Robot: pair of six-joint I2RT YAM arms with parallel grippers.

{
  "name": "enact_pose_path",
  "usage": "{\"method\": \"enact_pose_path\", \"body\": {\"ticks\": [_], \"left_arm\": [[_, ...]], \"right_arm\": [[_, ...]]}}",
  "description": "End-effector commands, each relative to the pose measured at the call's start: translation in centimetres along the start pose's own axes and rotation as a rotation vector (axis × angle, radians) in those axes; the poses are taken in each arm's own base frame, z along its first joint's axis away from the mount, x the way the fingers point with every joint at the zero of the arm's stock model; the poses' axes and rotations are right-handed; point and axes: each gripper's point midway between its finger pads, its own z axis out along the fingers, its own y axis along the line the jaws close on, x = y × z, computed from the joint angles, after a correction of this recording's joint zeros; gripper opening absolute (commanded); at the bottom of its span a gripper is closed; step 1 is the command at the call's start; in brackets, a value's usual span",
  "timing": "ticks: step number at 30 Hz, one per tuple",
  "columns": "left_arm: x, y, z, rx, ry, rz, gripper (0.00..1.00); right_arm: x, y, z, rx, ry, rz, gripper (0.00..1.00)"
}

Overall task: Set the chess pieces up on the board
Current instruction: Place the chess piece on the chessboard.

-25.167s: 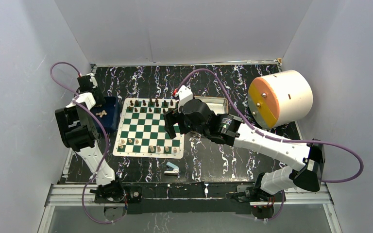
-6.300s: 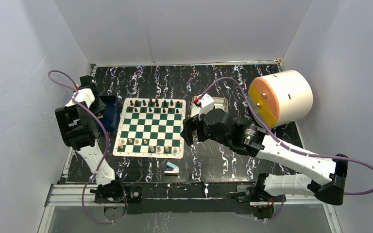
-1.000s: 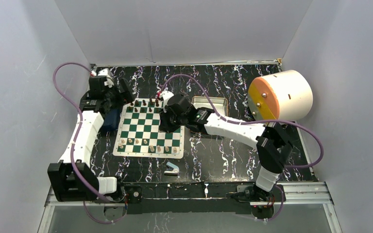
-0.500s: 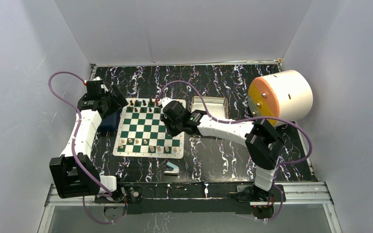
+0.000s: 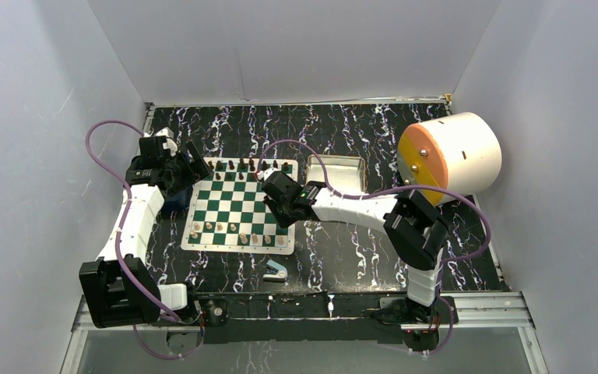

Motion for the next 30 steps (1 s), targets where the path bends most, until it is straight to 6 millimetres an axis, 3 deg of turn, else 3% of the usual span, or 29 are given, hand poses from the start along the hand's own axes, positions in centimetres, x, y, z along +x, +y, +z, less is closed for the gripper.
{"method": "enact_pose_path", "body": {"ticks": [1,30], "left_arm": [[-0.3,-1.0,-0.6,0.054,-0.001,0.021,0.86],[0.0,-0.8,-0.8,0.049,0.004,0.038,0.85]], "right_arm": [[-0.3,0.1,-0.1,0.007,-0.019,0.031,0.14],[1.0,0.3,2.0,0.008,0.011,0.059,0.17]]}}
